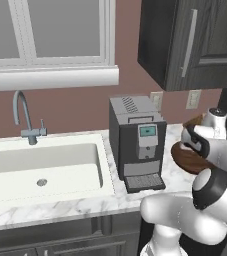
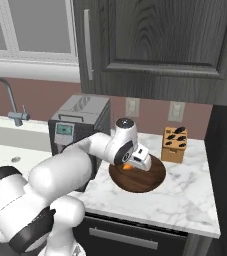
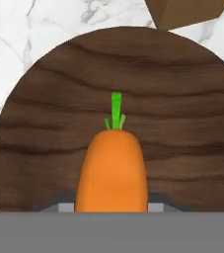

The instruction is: Take the cucumber, carrot, and orange from the freezer and place them in the bowl on the counter.

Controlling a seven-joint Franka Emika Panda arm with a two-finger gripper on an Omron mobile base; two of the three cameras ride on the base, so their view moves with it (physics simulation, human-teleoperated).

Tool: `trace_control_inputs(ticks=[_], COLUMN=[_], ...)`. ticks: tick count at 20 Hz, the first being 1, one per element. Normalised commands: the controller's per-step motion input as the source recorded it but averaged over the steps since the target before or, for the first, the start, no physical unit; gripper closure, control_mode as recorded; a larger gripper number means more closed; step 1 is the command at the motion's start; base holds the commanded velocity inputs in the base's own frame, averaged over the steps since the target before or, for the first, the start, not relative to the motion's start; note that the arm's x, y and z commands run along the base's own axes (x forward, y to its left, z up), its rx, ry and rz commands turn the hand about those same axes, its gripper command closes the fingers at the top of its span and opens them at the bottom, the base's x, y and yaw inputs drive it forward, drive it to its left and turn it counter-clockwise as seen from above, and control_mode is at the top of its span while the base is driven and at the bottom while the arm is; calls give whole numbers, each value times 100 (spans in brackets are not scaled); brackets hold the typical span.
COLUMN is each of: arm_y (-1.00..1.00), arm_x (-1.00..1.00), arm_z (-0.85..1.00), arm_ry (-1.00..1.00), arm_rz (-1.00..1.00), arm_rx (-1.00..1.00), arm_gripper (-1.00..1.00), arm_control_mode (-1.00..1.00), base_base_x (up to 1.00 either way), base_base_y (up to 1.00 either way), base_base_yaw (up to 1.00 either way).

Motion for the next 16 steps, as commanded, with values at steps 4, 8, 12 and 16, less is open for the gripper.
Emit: trace_control_inputs(ticks=[4,8,12,16], arm_y=[-17,-14,0,0], arm_x=[47,48,15,1], arm_z=[-52,-39,-2,27], arm_ry=[0,-1,2,3], arm_rz=[0,0,0,-2], arm_rx=[10,1,0,3], arm_gripper=[100,-100,-100,-100], arm_control_mode=[-100,-100,-100,-100], base_base_x=[0,0,0,0], base_base_y=[0,0,0,0], base_base_yaw=[0,0,0,0])
